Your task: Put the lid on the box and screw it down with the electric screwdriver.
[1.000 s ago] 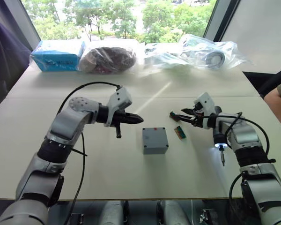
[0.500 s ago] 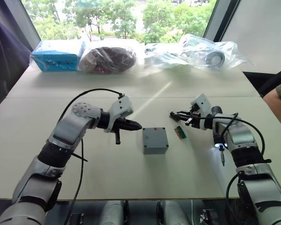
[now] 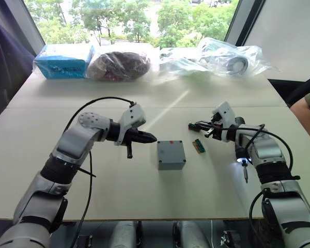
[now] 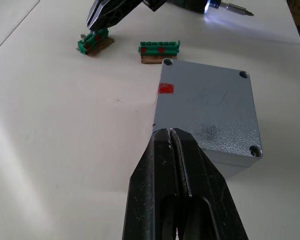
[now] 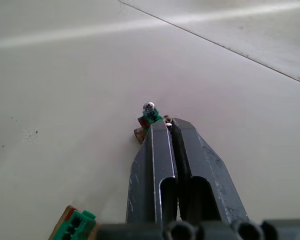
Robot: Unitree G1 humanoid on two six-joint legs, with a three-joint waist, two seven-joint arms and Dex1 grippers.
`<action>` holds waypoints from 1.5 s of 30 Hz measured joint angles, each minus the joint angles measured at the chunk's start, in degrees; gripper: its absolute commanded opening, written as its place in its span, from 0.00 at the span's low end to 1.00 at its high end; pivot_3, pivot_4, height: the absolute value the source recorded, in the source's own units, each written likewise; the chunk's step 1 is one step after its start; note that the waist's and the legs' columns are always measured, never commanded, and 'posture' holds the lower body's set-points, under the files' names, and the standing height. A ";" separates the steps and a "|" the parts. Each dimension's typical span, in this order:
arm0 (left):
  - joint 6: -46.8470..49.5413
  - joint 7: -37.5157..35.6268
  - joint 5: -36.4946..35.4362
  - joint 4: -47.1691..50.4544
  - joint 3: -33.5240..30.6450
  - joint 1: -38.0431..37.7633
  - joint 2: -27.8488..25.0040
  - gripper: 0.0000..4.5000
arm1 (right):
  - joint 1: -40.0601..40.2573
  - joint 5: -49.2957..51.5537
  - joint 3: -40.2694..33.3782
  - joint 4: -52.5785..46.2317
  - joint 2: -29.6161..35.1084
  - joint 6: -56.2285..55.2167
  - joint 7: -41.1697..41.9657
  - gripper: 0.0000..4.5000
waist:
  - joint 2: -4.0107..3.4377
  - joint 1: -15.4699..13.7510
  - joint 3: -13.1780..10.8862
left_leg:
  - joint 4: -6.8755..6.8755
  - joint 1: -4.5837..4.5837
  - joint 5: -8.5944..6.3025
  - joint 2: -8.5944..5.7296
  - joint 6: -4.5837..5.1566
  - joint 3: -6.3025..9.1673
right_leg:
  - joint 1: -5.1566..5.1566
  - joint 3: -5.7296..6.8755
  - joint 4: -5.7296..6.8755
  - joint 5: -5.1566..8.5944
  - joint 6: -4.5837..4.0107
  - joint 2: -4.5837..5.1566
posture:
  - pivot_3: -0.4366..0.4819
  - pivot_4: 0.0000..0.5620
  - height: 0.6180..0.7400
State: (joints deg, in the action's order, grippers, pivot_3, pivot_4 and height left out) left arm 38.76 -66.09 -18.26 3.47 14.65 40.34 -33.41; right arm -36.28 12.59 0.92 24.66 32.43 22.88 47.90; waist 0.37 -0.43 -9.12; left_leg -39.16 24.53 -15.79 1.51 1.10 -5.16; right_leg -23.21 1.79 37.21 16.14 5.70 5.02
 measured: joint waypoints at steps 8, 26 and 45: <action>2.17 -0.17 -2.90 -0.12 -1.17 0.27 -0.29 0.00 | 0.64 3.74 -5.24 -13.10 0.63 6.35 -3.00 0.01 | -0.02 0.02 -0.01 | 0.00 0.00 0.00 0.01 0.00 0.00 | -0.01 0.00 0.01 0.00 0.00 0.00 | 0.48 0.27 1.00; 4.84 -4.69 -7.24 5.57 -1.92 -1.70 -5.86 0.00 | 18.11 16.85 -3.06 -49.80 -0.12 26.76 -9.75 0.01 | -0.02 -0.21 -0.01 | 0.00 -0.02 -0.15 -0.02 0.27 0.05 | 0.03 0.01 0.01 0.00 -0.01 0.00 | 0.48 0.27 1.00; 4.76 -3.65 -7.22 5.55 -1.90 -1.87 -5.79 0.00 | 19.71 15.08 -0.70 -49.16 0.56 24.14 -10.39 0.01 | -0.01 -0.24 -0.01 | 0.00 -0.02 -0.16 -0.01 0.27 0.05 | 0.03 0.01 0.01 0.00 -0.01 -0.01 | 0.48 0.27 1.00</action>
State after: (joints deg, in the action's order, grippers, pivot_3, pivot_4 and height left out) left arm 43.53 -69.74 -25.48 9.02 12.75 38.48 -39.20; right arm -16.57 27.67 0.22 -24.50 33.00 47.02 37.51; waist 0.36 -0.67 -9.14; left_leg -39.16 24.51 -15.94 1.50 1.37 -5.10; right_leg -23.18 1.80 37.22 16.14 5.69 5.01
